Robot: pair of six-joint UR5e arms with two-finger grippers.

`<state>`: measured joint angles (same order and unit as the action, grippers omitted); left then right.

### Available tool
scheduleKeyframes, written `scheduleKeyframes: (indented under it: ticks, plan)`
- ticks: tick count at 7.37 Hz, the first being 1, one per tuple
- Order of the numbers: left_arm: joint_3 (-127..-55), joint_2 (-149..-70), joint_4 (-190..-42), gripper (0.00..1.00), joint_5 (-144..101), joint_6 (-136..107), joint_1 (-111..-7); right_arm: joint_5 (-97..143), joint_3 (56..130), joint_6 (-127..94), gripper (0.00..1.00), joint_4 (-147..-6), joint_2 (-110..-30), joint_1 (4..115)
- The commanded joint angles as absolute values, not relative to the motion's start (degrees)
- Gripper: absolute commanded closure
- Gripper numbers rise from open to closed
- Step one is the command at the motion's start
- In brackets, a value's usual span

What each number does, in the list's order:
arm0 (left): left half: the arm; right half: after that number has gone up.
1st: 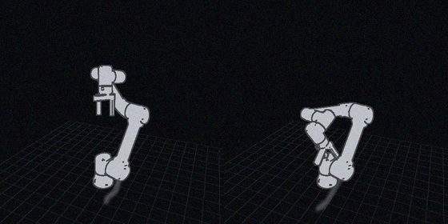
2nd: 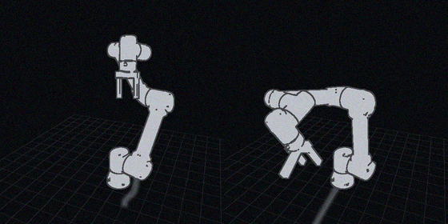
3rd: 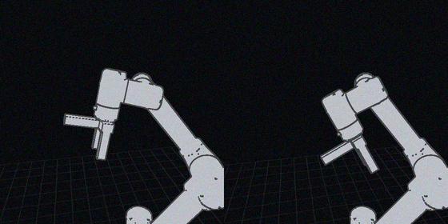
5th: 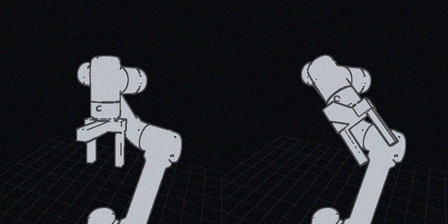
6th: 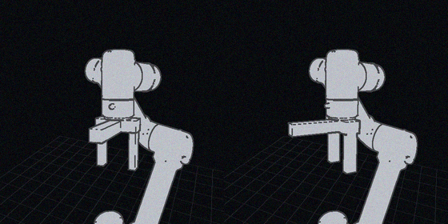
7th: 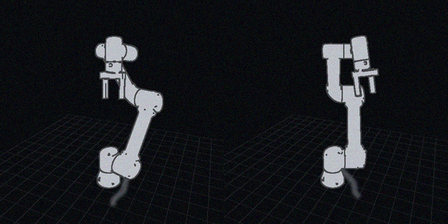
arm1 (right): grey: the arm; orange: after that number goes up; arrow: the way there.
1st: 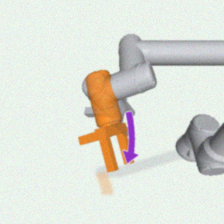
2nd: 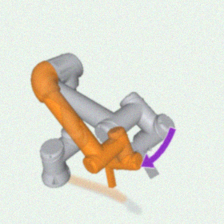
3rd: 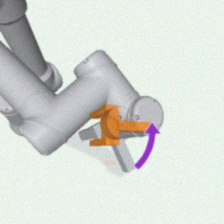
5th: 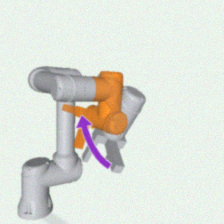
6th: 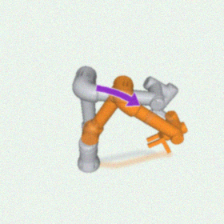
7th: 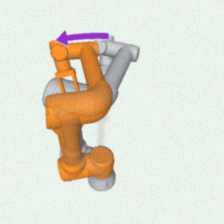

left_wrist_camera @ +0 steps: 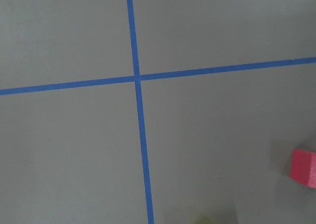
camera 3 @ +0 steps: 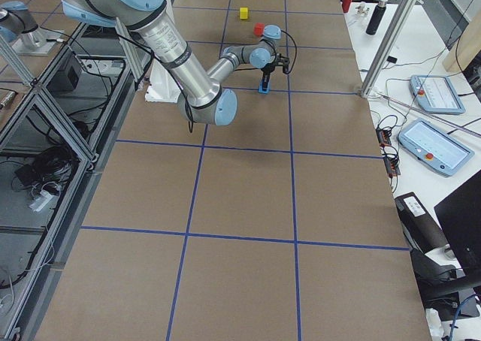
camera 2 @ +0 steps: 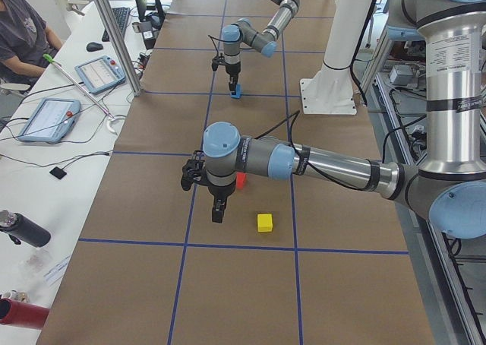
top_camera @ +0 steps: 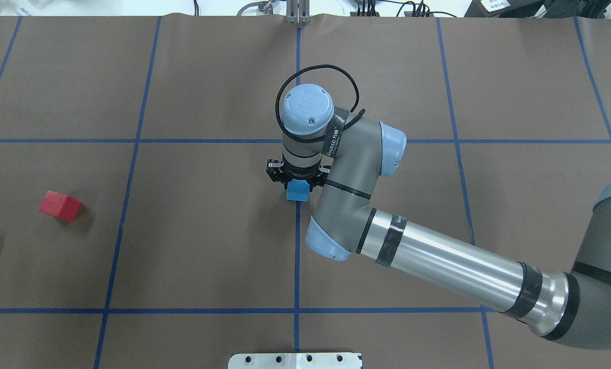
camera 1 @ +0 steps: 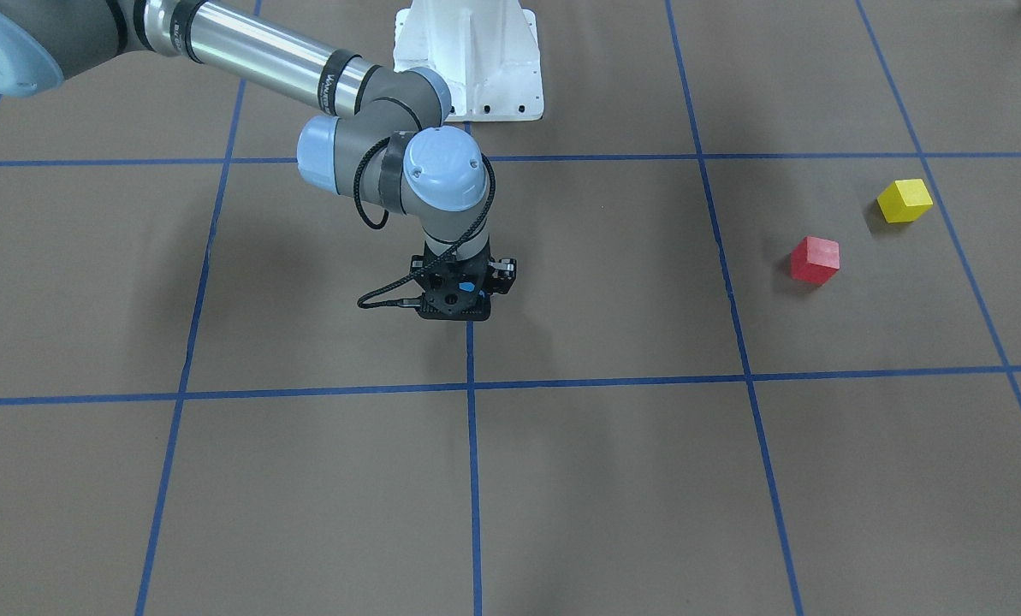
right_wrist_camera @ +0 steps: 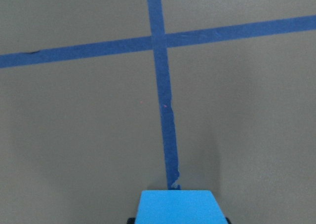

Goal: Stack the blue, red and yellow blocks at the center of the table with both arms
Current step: 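Lower the blue cube onto the center grid crossing and release it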

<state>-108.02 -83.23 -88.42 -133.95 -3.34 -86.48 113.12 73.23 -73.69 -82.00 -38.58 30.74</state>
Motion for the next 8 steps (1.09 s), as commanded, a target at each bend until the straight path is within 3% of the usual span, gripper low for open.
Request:
scheduleKeyframes:
  ticks: [1,6,8]
  plan:
    - [-108.02,-83.23,-88.42,0.00,-133.95,-3.34,-86.48,112.07,73.21,-73.48,0.01,-82.00,-38.50,30.41]
    - [-108.19,-83.50,-92.86,0.00,-133.95,-11.56,-83.87,114.33,77.23,-72.77,0.00,-82.26,-39.45,32.33]
    - [-108.19,-83.24,-100.33,0.00,-133.68,-26.21,-76.67,117.24,90.89,-72.60,0.00,-82.71,-50.91,35.14]
